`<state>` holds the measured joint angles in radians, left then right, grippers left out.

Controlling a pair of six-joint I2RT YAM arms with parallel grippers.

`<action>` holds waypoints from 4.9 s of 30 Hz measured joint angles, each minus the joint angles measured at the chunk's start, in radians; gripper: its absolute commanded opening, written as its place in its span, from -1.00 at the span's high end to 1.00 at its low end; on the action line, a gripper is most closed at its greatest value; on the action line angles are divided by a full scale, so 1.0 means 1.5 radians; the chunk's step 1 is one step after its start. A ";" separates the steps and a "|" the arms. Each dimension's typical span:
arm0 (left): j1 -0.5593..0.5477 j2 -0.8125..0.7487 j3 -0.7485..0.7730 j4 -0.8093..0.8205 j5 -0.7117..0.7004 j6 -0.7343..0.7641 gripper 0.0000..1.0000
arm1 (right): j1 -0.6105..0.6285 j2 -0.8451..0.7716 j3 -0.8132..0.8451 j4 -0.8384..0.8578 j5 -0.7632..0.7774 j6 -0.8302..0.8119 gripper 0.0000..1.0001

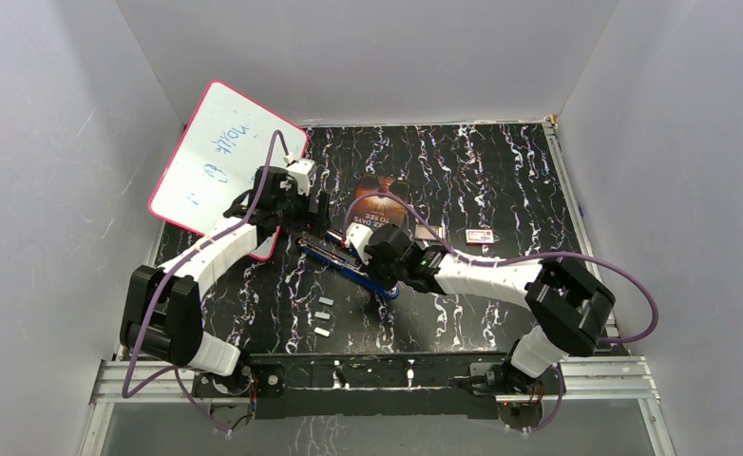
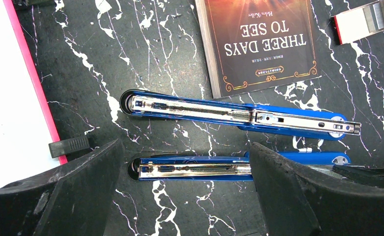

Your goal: Load the staples into the stapler

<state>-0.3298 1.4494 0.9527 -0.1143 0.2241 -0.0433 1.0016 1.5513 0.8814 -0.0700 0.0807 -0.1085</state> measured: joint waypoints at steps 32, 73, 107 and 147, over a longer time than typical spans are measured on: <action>-0.001 0.000 0.000 0.000 -0.003 0.002 -0.96 | 0.000 0.045 0.049 -0.041 -0.018 -0.005 0.48; -0.004 0.000 0.000 -0.005 -0.003 0.003 -0.96 | -0.034 0.068 0.054 0.026 -0.045 0.048 0.32; -0.009 0.000 0.000 -0.005 -0.005 0.005 -0.97 | -0.035 0.046 0.042 -0.046 -0.054 0.010 0.28; -0.010 0.000 0.000 -0.005 -0.005 0.007 -0.96 | -0.035 0.090 0.058 0.034 -0.046 0.030 0.26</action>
<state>-0.3447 1.4494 0.9527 -0.1211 0.2161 -0.0334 0.9485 1.6863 0.9691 -0.0196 0.0113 -0.0635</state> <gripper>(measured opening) 0.981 0.372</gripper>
